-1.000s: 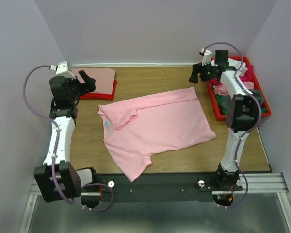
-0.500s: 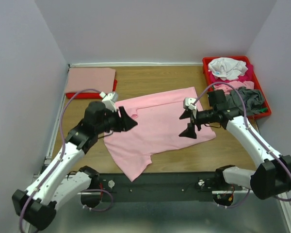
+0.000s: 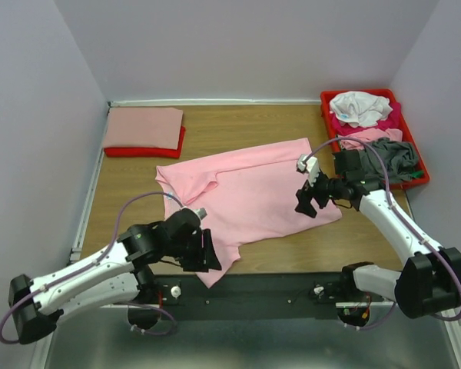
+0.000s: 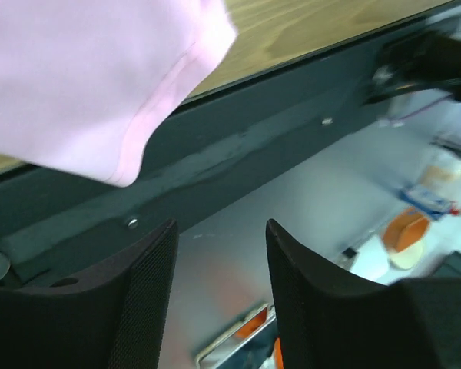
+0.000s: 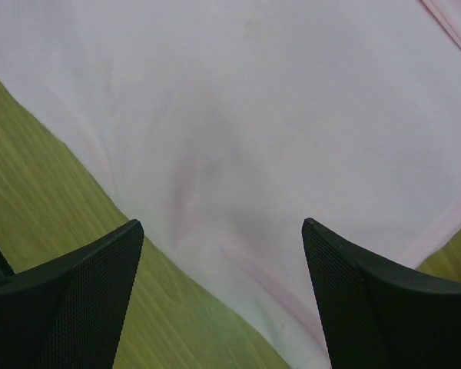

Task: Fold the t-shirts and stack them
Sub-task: Fold the tshirt

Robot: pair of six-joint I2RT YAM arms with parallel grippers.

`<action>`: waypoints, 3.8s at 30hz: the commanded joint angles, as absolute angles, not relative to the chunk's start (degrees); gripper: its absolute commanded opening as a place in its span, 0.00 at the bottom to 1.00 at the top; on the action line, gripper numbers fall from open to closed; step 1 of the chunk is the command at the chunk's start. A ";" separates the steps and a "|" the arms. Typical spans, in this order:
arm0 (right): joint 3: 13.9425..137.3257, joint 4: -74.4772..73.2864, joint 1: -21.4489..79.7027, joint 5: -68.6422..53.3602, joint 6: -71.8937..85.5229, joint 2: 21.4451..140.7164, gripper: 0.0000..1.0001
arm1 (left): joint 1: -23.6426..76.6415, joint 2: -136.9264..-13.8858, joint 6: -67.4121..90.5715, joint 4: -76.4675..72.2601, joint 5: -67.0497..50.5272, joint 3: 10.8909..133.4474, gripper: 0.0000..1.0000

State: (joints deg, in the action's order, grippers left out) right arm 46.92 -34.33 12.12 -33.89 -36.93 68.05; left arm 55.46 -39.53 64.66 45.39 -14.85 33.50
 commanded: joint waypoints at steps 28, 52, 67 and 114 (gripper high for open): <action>45.44 -30.59 9.14 -32.52 -32.70 66.53 0.91 | 70.05 -54.66 106.88 36.83 -1.33 20.04 0.50; 45.00 -30.67 8.70 -33.57 -32.26 65.48 0.91 | 68.91 -62.22 107.14 40.16 8.35 24.34 0.48; 45.00 -30.59 8.53 -33.75 -32.17 65.21 0.91 | 68.82 -58.80 104.68 45.26 6.77 29.18 0.52; 44.91 -30.67 8.26 -33.84 -31.82 65.57 0.91 | 68.91 -60.47 95.18 44.83 -1.93 26.11 0.47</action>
State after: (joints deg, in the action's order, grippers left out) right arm 45.74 -31.11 8.86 -32.71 -32.53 66.30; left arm 68.99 -60.34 95.72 45.80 0.73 28.05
